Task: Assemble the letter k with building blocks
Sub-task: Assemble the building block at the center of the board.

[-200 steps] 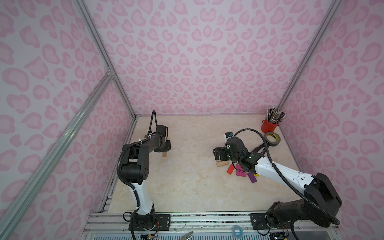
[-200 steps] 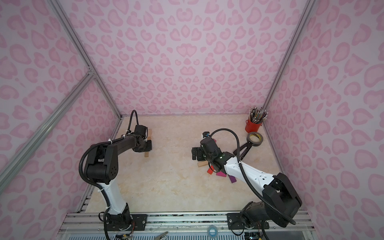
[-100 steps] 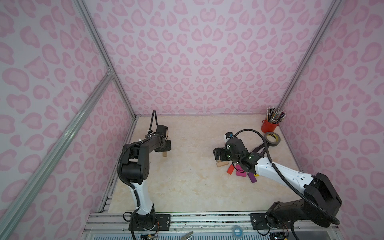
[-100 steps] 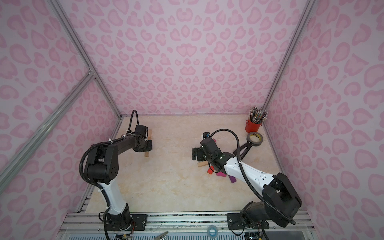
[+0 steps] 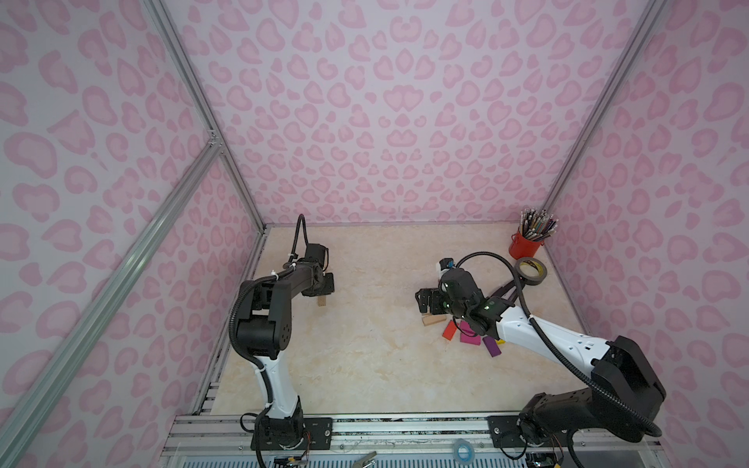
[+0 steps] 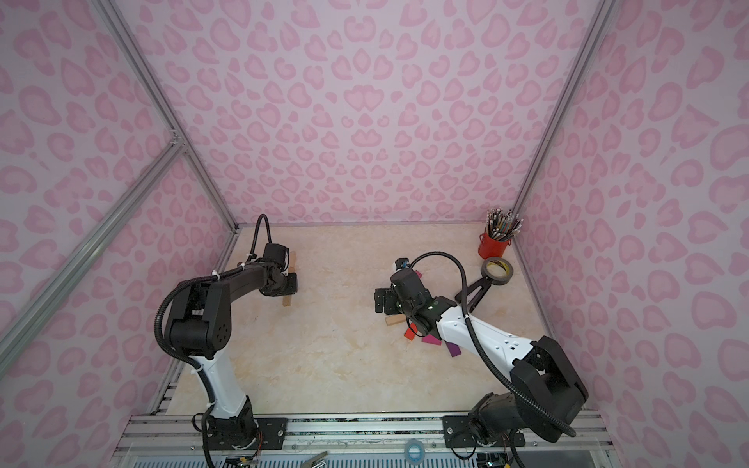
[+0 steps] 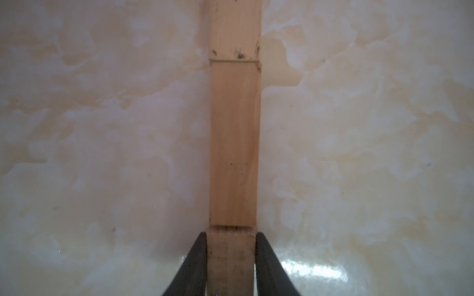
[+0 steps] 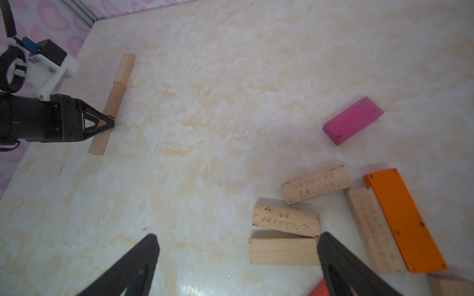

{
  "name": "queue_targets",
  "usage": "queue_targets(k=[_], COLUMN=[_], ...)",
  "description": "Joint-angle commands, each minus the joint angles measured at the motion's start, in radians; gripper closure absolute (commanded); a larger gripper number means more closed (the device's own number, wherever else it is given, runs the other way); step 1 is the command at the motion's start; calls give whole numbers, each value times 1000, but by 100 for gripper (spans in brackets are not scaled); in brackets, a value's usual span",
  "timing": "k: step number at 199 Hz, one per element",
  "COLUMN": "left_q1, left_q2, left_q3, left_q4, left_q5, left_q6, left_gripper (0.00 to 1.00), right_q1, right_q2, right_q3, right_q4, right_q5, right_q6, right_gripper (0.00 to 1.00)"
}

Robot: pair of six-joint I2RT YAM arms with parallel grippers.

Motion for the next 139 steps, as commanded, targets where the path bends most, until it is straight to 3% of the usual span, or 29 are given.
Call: queue_targets(k=[1, 79, 139], left_q1=[-1, -1, -17], left_q2=[12, -43, -257], left_q3=[1, -10, -15], left_q4=[-39, -27, 22], left_q5=[16, 4, 77], left_q6=[-1, -19, -61], left_gripper=[65, 47, 45], right_q1=[0, -22, -96], right_q2=[0, -7, 20], right_q3=[-6, -3, 65], right_q4=[6, -5, -93], right_q5=[-2, 3, 12], right_q6=[1, 12, -16], right_gripper=[3, 3, 3])
